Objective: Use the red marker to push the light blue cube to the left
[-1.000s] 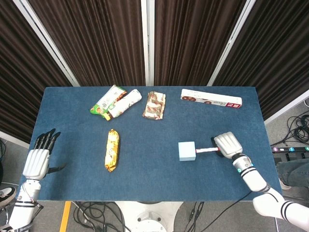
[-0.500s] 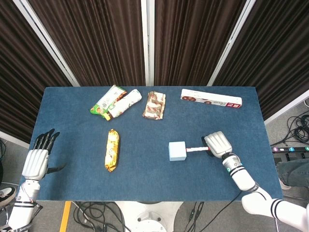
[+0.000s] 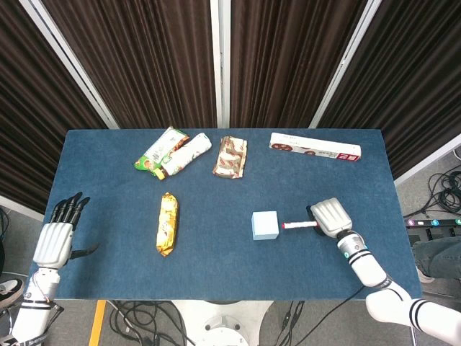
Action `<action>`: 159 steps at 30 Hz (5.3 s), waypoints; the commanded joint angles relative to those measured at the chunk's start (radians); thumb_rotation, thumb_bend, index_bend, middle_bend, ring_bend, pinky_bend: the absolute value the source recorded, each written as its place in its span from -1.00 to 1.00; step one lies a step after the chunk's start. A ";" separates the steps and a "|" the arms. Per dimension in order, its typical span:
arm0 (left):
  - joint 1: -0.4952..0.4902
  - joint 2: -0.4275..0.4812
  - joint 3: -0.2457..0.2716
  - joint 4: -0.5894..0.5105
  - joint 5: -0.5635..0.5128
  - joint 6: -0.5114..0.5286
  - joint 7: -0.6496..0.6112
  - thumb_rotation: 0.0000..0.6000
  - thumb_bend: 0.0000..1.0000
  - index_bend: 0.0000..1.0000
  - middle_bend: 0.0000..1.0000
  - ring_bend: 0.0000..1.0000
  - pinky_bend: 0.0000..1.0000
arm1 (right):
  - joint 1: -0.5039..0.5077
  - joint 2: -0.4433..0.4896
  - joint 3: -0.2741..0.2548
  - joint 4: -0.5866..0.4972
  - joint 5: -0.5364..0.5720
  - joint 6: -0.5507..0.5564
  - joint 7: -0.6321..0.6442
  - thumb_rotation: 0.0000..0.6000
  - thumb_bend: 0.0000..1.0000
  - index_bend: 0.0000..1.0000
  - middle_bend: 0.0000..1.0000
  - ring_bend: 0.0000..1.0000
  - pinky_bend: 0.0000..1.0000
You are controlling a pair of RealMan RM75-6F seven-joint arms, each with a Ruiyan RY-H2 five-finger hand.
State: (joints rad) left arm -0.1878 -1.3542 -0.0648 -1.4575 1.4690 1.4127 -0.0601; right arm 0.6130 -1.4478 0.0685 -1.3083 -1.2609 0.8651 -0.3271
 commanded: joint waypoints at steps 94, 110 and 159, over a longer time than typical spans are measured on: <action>0.001 0.020 0.005 0.002 0.014 0.008 -0.037 1.00 -1.00 -0.75 -0.81 -0.93 -0.86 | 0.341 -0.317 0.104 -0.011 0.440 -0.029 -0.399 1.00 -0.32 0.52 0.41 1.00 1.00; -0.001 0.019 0.006 -0.001 0.016 0.005 -0.030 1.00 -1.00 -0.75 -0.81 -0.93 -0.86 | 0.252 -0.121 0.027 -0.129 0.419 0.065 -0.369 1.00 -0.32 0.51 0.41 1.00 1.00; -0.012 0.000 0.014 0.012 0.017 -0.013 -0.004 1.00 -1.00 -0.75 -0.81 -0.93 -0.86 | 0.065 0.074 -0.026 -0.123 0.224 -0.002 -0.058 1.00 -1.00 -1.00 -0.01 1.00 1.00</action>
State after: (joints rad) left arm -0.1998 -1.3537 -0.0511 -1.4459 1.4858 1.3994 -0.0637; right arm 0.6846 -1.3930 0.0357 -1.4150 -1.0267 0.8547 -0.3989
